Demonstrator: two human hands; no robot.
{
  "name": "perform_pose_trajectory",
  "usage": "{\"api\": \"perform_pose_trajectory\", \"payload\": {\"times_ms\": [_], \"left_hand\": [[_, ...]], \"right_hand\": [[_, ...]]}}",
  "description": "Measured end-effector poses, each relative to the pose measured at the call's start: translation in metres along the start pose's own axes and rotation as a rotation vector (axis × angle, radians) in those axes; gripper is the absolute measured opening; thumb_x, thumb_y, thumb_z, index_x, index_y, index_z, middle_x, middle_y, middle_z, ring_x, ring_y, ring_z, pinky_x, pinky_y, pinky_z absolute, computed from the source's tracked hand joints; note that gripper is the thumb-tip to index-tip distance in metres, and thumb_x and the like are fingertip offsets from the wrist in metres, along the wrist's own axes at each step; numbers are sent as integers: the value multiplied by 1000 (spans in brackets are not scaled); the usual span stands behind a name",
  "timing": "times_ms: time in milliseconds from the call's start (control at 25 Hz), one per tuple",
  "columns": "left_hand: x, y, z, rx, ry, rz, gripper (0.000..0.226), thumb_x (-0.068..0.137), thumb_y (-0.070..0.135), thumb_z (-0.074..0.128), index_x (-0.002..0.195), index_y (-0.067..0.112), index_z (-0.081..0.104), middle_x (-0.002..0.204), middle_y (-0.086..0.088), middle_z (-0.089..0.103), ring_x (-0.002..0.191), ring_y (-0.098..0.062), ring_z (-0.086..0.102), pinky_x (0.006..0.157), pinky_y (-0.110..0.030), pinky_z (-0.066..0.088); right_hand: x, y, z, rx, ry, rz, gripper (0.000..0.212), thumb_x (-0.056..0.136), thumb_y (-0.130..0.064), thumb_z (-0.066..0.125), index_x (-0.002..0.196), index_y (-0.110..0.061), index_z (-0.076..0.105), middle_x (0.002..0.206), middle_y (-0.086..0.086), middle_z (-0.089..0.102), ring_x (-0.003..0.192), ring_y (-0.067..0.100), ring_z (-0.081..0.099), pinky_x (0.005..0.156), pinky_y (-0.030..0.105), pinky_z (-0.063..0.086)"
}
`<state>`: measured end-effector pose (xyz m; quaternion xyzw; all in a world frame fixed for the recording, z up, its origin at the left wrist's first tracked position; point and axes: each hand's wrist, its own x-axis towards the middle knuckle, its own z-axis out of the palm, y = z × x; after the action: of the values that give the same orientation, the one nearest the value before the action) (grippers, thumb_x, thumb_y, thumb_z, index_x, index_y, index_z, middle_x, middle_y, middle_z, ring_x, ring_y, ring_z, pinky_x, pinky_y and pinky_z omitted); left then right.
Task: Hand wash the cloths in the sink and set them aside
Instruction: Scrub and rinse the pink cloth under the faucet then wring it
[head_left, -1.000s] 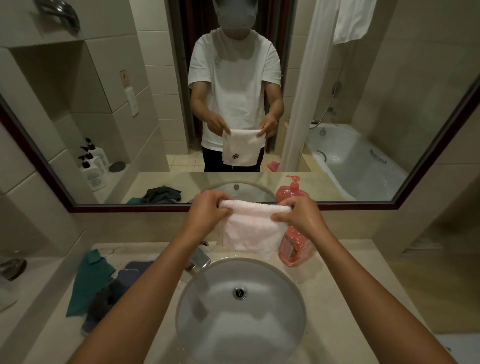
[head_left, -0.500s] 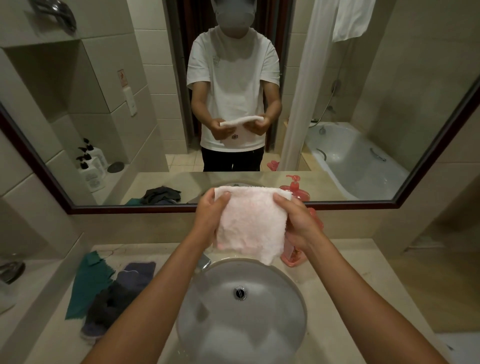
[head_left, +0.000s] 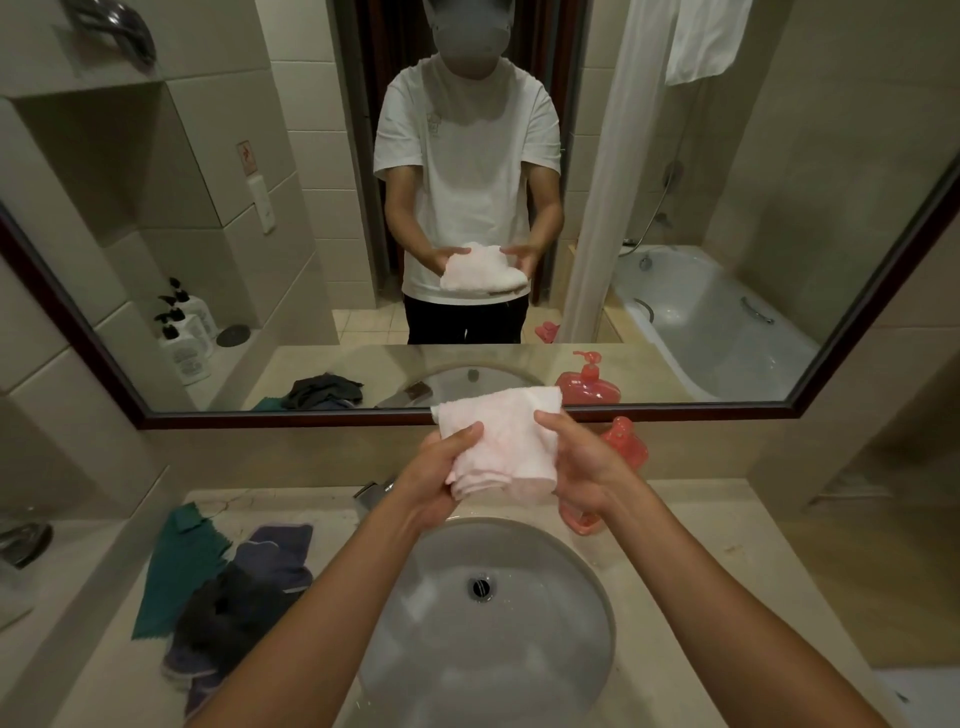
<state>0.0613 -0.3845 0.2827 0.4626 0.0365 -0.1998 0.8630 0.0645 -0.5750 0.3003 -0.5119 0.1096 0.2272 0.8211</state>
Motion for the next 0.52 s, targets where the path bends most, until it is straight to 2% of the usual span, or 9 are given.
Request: {"api": "perform_pose_trajectory", "payload": {"times_ms": [120, 200, 320, 400, 520], "left_hand": [[-2, 7, 7, 125, 7, 67, 51, 84, 15, 69, 128, -8, 57, 119, -29, 68, 111, -42, 66, 88, -46, 60], [-3, 10, 8, 151, 28, 89, 43, 88, 15, 67, 125, -6, 59, 118, -28, 68, 112, -43, 66, 92, -48, 57], [-5, 20, 2, 169, 124, 126, 27, 100, 20, 58, 116, 0, 62, 104, -18, 75, 96, -33, 73, 78, -40, 63], [-5, 27, -7, 271, 160, 151, 25, 102, 21, 55, 117, 2, 61, 102, -14, 77, 94, -30, 74, 74, -36, 63], [-7, 32, -10, 347, 151, 184, 28, 100, 12, 58, 126, 1, 57, 114, -16, 72, 102, -32, 72, 75, -37, 63]], "right_hand": [[0, 18, 1, -17, 33, 113, 58, 76, -46, 72, 124, -12, 64, 115, 13, 74, 100, 32, 70, 94, 48, 54], [-1, 23, 2, -68, 41, 56, 57, 74, -44, 74, 122, -14, 66, 112, 10, 75, 94, 26, 73, 88, 44, 56], [-3, 20, 1, -70, 100, -84, 50, 80, -14, 75, 128, -2, 63, 110, 14, 75, 89, 26, 73, 80, 41, 60], [-5, 12, -4, -35, 133, -157, 41, 85, 4, 68, 125, 6, 62, 103, 16, 76, 85, 26, 74, 78, 36, 62], [-5, 4, -7, -22, 146, -220, 37, 88, 10, 63, 124, 6, 62, 104, 16, 76, 91, 28, 74, 84, 37, 61]]}}
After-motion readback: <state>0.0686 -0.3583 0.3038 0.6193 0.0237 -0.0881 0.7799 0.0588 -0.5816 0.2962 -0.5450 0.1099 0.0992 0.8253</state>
